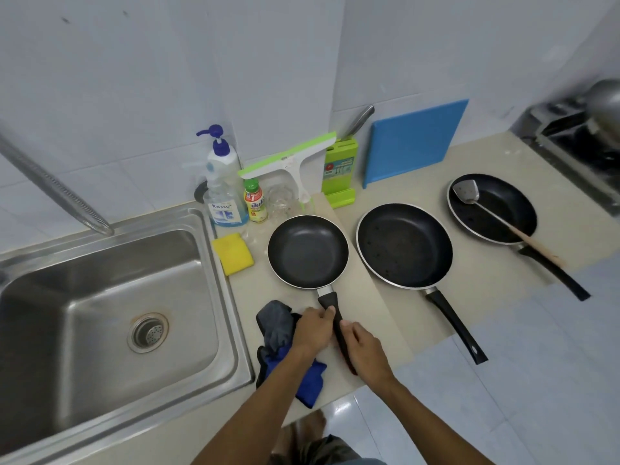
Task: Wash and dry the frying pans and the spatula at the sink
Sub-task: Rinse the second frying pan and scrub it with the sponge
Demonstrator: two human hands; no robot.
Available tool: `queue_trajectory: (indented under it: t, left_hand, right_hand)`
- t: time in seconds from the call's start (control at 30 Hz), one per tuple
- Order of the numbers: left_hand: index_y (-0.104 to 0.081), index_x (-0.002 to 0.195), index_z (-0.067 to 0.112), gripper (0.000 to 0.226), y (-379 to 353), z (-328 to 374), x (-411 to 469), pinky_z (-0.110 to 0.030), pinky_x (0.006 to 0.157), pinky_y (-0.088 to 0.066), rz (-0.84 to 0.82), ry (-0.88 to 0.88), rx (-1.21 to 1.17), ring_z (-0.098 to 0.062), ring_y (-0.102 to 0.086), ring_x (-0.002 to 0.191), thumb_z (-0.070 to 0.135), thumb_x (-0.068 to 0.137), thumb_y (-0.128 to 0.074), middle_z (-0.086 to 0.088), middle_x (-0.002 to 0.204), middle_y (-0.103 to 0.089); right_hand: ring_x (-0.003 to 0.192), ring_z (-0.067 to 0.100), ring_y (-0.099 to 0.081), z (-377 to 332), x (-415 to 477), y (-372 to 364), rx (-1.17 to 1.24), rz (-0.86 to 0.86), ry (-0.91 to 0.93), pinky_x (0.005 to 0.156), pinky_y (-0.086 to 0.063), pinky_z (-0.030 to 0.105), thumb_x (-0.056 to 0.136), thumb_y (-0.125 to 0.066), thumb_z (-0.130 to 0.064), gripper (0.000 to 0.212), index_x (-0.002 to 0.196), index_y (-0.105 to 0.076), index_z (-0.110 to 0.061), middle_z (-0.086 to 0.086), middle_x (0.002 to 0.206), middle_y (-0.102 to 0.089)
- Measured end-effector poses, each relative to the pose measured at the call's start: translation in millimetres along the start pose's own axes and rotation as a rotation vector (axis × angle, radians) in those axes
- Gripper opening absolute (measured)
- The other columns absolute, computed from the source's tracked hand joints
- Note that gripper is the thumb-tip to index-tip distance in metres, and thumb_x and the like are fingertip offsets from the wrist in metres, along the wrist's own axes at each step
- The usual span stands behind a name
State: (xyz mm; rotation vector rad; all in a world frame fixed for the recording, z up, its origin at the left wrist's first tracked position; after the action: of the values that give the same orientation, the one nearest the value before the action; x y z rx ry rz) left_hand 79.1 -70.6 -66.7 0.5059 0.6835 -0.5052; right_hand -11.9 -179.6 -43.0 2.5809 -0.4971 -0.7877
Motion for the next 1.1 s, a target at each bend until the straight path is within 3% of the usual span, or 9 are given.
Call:
queue_trajectory:
  t: [0.1, 0.2, 0.33, 0.47, 0.6, 0.9, 0.97, 1.07, 1.1]
  left_hand:
    - [-0.056, 0.113, 0.009, 0.046, 23.3, 31.2, -17.4, -0.038, 0.077, -0.052, 0.261, -0.164, 0.29, -0.026, -0.066, 0.098, 0.053, 0.099, -0.049, -0.006, 0.107, -0.066]
    - [-0.055, 0.113, 0.014, 0.041, 18.8, 76.1, -40.7, -0.036, 0.079, -0.052, 0.416, -0.412, 0.552, -0.021, -0.06, 0.097, 0.052, 0.099, -0.05, -0.003, 0.109, -0.057]
    - [-0.06, 0.115, 0.011, 0.046, -32.1, 114.9, -51.4, -0.043, 0.088, -0.049, 0.421, -0.614, 0.803, -0.027, -0.059, 0.103, 0.053, 0.095, -0.053, -0.008, 0.112, -0.06]
    - [-0.065, 0.118, 0.011, 0.054, -98.0, 134.3, -49.1, -0.047, 0.09, -0.047, 0.379, -0.733, 0.962, -0.031, -0.06, 0.106, 0.055, 0.089, -0.061, -0.012, 0.119, -0.064]
    - [-0.057, 0.141, 0.012, 0.066, -157.5, 140.6, -27.0, -0.048, 0.104, -0.042, 0.295, -0.71, 1.022, -0.031, -0.057, 0.125, 0.059, 0.095, -0.052, -0.015, 0.143, -0.057]
    - [-0.042, 0.15, 0.004, 0.07, -272.1, 135.1, 31.7, -0.045, 0.111, -0.038, 0.109, -0.48, 1.121, -0.031, -0.052, 0.133, 0.057, 0.104, -0.035, -0.016, 0.146, -0.054]
    - [-0.045, 0.145, 0.004, 0.07, -284.4, 129.9, 48.0, -0.043, 0.108, -0.04, 0.085, -0.382, 1.178, -0.03, -0.058, 0.125, 0.059, 0.105, -0.029, -0.014, 0.138, -0.061]
    - [-0.051, 0.133, 0.007, 0.066, -297.0, 121.7, 64.0, -0.04, 0.096, -0.045, 0.065, -0.25, 1.114, -0.029, -0.067, 0.107, 0.06, 0.104, -0.025, -0.011, 0.119, -0.07]
    - [-0.05, 0.134, 0.007, 0.065, -299.9, 117.7, 68.9, -0.04, 0.095, -0.046, 0.054, -0.188, 1.048, -0.029, -0.068, 0.106, 0.06, 0.104, -0.026, -0.012, 0.117, -0.071]
  right_hand:
    - [0.073, 0.009, -0.064, 1.8, 8.1, 25.6, -0.146, 0.067, 0.041, 0.071, -0.058, 0.029, 0.102, -0.043, -0.05, 0.033, 0.089, -0.057, -0.023, -0.004, 0.08, -0.064]
    - [0.079, 0.009, -0.062, 5.0, 15.2, 68.8, -0.336, 0.181, 0.091, 0.076, -0.057, 0.033, 0.101, -0.046, -0.051, 0.029, 0.09, -0.054, -0.026, -0.008, 0.085, -0.062]
    - [0.09, 0.02, -0.062, 21.6, 19.2, 135.7, -0.584, 0.309, 0.098, 0.078, -0.056, 0.038, 0.099, -0.05, -0.047, 0.027, 0.099, -0.059, -0.021, 0.0, 0.098, -0.064]
    - [0.104, 0.029, -0.061, 45.5, 21.6, 190.2, -0.711, 0.304, 0.075, 0.084, -0.054, 0.041, 0.1, -0.052, -0.042, 0.037, 0.125, -0.059, -0.016, 0.008, 0.115, -0.064]
    - [0.107, 0.028, -0.06, 82.8, 33.5, 235.3, -0.835, 0.294, 0.049, 0.087, -0.054, 0.039, 0.099, -0.052, -0.046, 0.044, 0.131, -0.057, -0.016, 0.008, 0.124, -0.064]
    - [0.115, 0.029, -0.058, 186.0, 75.6, 269.3, -0.598, 0.132, -0.067, 0.092, -0.053, 0.041, 0.101, -0.048, -0.048, 0.047, 0.135, -0.053, -0.016, 0.009, 0.129, -0.061]
    - [0.11, 0.028, -0.063, 197.6, 83.1, 261.2, -0.522, 0.07, -0.095, 0.09, -0.055, 0.04, 0.102, -0.038, -0.054, 0.05, 0.129, -0.055, -0.016, 0.007, 0.12, -0.065]
    - [0.083, 0.026, -0.069, 210.4, 90.2, 244.0, -0.347, -0.006, -0.13, 0.075, -0.057, 0.04, 0.093, -0.008, -0.071, 0.075, 0.102, -0.057, -0.014, 0.004, 0.087, -0.068]
    - [0.078, 0.027, -0.068, 214.4, 91.7, 237.5, -0.285, -0.028, -0.159, 0.074, -0.058, 0.042, 0.095, -0.01, -0.07, 0.073, 0.099, -0.056, -0.014, 0.004, 0.082, -0.067]
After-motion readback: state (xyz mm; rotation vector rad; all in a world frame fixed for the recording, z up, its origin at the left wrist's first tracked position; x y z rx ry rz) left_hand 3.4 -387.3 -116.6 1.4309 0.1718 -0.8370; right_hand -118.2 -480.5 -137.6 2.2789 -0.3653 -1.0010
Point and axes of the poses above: each hand's wrist, its own x-axis towards the middle knuckle, its own y-axis out of the back of the hand, z = x × y, the point moved 9 cm from there along x, towards the middle knuckle
